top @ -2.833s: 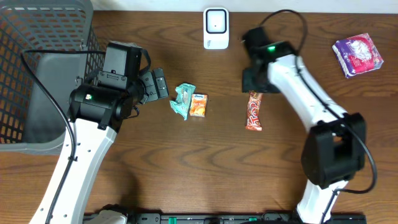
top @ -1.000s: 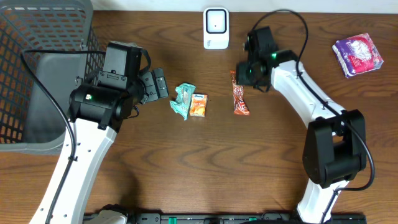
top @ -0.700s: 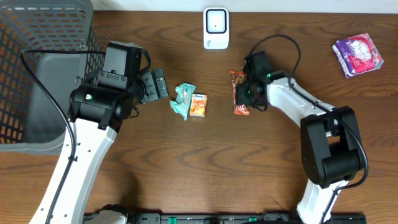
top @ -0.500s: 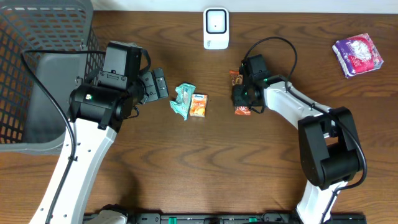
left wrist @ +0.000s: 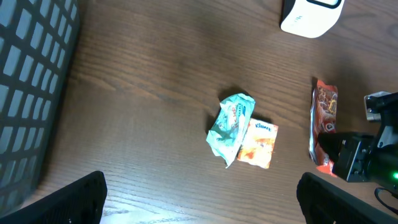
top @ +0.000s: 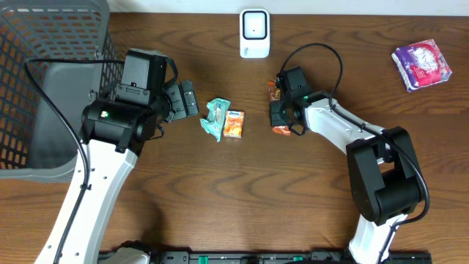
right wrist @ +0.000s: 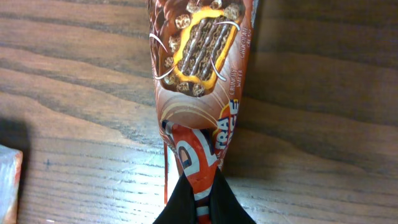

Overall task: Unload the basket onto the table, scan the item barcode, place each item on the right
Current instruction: 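Lift the red snack bar and turn it in the right gripper, then hold the red snack bar over the white scanner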

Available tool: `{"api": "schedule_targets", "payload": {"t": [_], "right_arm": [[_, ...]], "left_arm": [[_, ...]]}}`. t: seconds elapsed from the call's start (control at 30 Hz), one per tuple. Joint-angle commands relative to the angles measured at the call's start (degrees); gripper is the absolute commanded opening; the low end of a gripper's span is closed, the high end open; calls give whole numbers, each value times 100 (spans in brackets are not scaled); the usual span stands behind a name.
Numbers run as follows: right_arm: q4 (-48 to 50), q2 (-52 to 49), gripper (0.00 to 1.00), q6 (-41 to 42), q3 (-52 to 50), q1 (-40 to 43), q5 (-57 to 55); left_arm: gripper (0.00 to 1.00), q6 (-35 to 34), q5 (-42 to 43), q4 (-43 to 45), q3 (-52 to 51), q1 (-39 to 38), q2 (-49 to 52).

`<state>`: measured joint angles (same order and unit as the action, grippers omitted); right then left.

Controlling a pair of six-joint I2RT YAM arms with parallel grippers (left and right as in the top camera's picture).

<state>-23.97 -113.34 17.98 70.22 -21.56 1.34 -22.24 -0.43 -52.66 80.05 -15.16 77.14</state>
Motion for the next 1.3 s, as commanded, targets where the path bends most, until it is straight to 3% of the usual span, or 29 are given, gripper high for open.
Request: {"api": "schedule_targets", "payload": {"t": [0.0, 0.3, 0.9, 1.1, 1.27], "right_arm": [[20, 37, 1, 175, 136, -20, -142], [212, 271, 1, 52, 1534, -31, -146], [3388, -772, 1, -26, 1556, -101, -286], [3215, -448, 1, 68, 1563, 197, -385], [2052, 201, 1, 15, 1563, 964, -800]], "left_arm": [[98, 52, -116, -22, 0, -2, 0], [98, 52, -116, -22, 0, -2, 0], [98, 52, -114, -22, 0, -2, 0], [98, 52, -116, -24, 0, -2, 0], [98, 50, -116, -22, 0, -2, 0]]}}
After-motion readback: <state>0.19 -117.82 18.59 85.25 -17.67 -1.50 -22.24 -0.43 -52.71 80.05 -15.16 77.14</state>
